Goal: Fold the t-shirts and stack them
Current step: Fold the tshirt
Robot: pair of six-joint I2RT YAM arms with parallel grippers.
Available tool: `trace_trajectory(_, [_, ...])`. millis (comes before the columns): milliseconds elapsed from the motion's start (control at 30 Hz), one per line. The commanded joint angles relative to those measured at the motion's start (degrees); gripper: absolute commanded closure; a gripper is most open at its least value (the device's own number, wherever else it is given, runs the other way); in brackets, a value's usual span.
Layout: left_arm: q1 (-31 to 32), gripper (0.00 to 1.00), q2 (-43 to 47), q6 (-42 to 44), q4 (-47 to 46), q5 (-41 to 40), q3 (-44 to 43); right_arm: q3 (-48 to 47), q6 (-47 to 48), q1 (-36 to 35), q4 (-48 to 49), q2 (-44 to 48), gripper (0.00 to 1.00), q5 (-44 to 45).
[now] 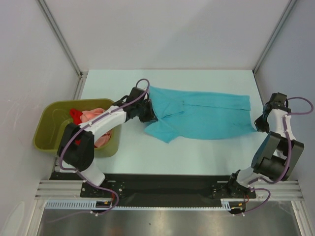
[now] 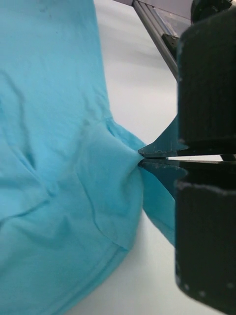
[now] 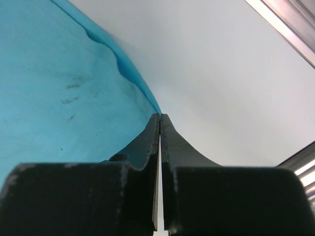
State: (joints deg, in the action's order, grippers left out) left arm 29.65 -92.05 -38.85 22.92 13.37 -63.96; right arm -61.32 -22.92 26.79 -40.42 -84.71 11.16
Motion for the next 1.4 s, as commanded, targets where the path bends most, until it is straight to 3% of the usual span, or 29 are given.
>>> trace_trajectory(0, [-0.3,1.00,-2.3,3.2,2.3,-2.5,-7.9,-4.8,1.6,0.7,2.5,-2.9,1.00,-1.1])
trace_trajectory(667, [-7.1,1.00,-18.8,1.9,6.2,-3.0,-30.0,-24.1,3.9,1.1,2.8,-25.5,1.00,-4.6])
trace_trajectory(1367, [-9.5,0.99,-29.0,0.4,10.4,-4.0,-41.8,-36.2,3.8,-3.0,-0.4,-36.3,1.00,-7.1])
